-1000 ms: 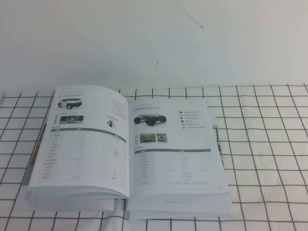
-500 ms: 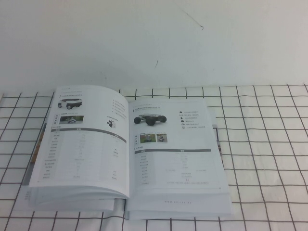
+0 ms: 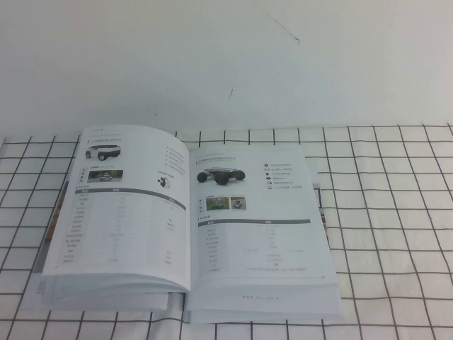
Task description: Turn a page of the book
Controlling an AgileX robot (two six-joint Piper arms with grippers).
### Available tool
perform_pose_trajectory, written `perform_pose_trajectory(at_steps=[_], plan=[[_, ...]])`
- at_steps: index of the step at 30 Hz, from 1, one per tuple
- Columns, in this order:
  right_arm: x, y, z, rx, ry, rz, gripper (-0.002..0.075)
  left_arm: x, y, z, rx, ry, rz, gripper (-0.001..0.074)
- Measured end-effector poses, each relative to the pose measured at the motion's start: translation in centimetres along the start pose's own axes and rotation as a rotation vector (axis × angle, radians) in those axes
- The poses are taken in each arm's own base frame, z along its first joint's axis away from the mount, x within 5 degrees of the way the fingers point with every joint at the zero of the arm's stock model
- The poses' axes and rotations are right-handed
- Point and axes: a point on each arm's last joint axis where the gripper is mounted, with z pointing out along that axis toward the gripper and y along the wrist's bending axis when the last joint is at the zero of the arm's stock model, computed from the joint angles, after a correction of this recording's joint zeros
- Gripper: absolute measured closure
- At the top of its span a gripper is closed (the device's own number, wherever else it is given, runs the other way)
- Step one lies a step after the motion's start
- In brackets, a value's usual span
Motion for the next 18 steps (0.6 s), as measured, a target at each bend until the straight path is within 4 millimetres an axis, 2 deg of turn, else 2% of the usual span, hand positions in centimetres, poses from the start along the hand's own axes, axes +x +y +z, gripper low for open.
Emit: perform_pose_trajectory(at_steps=[10,14,18], plan=[[-0.2,0.0,0.0,0.004,-0.027,0.0,0.0727,-0.3,0.0,0.1,0.005,-0.049,0.015,0.0736],[-1.2,-0.2,-0.1,0.02,-0.137,0.0,0.0727,-1.9,-0.4,-0.2,0.056,-0.229,-0.018,0.0736],[-3.0,-0.4,-0.5,0.05,-0.341,0.0,0.0727,-4.1,-0.9,-1.0,0.118,-0.49,-0.058,0.0736]])
